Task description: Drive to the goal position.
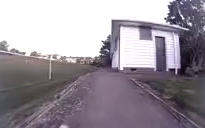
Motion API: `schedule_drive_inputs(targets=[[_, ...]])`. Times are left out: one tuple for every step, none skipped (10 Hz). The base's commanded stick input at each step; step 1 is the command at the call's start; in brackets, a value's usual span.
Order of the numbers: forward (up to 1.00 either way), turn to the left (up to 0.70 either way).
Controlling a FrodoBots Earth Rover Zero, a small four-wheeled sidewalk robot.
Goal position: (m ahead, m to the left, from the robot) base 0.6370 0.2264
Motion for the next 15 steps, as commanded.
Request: schedule_drive_inputs(targets=[[0.70,0.00],[0.70,0.00],[0.70,0.00],[0.70,0.00],[0.70,0.00],[0.70,0.00],[0.70,0.00],[0.70,0.00],[0.70,0.03],[0.70,0.01],[0.70,0.02],[0.70,0.01],[0.70,0.00],[0.70,0.00],[0.70,0.00]])
